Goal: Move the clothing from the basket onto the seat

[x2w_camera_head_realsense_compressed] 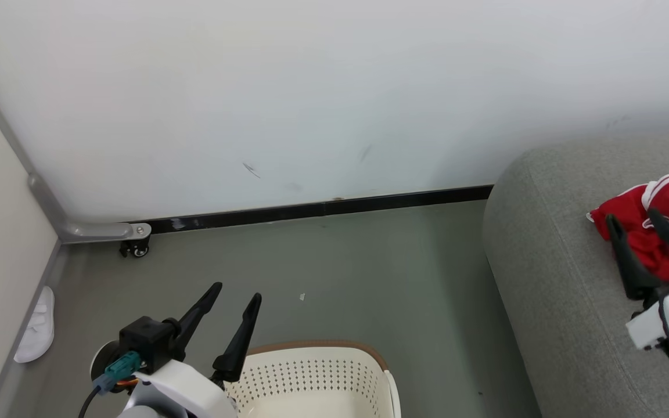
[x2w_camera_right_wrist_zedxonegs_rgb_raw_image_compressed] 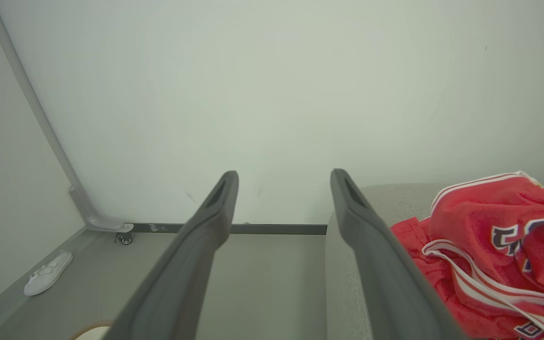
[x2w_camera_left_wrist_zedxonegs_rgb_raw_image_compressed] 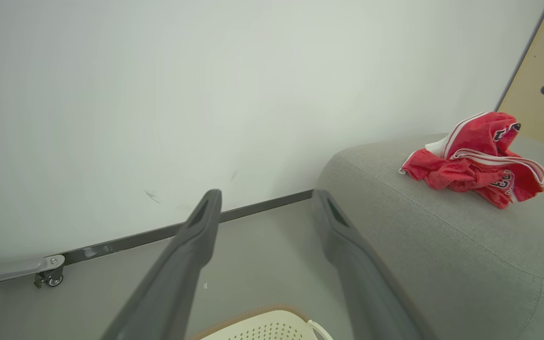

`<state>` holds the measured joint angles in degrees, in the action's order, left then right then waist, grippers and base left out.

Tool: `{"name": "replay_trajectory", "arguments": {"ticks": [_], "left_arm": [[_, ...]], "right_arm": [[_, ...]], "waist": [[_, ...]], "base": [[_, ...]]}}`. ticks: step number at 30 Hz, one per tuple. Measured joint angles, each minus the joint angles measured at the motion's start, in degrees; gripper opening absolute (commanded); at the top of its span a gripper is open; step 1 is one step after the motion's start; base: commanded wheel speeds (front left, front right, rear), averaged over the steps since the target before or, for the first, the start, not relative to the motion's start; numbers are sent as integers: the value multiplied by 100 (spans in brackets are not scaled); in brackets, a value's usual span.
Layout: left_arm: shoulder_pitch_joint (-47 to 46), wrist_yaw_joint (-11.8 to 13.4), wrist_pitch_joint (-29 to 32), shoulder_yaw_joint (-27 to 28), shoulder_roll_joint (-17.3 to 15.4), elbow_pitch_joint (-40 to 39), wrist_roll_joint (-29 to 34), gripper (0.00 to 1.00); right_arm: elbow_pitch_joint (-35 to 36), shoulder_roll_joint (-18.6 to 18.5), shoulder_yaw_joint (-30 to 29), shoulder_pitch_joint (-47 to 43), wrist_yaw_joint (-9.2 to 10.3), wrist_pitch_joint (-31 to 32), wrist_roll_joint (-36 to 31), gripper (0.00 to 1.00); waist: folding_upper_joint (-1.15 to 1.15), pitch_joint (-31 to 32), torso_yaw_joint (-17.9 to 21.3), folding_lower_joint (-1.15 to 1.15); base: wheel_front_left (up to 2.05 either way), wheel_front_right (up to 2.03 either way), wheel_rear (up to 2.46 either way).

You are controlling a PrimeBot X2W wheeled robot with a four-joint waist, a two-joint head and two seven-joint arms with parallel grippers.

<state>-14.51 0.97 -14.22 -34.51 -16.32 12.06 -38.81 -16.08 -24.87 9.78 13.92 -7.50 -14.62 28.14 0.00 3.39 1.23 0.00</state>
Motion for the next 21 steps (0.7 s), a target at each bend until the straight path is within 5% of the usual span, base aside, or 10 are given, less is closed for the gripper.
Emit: {"name": "replay_trajectory", "arguments": {"ticks": [21], "left_arm": [[605,377,0,823,27,-23,-12,100]], "right_arm": [[665,761,-489,-1222,0,0,-449,100]], "waist": [[0,208,-269,0]], "base": [[0,0,0]]}}
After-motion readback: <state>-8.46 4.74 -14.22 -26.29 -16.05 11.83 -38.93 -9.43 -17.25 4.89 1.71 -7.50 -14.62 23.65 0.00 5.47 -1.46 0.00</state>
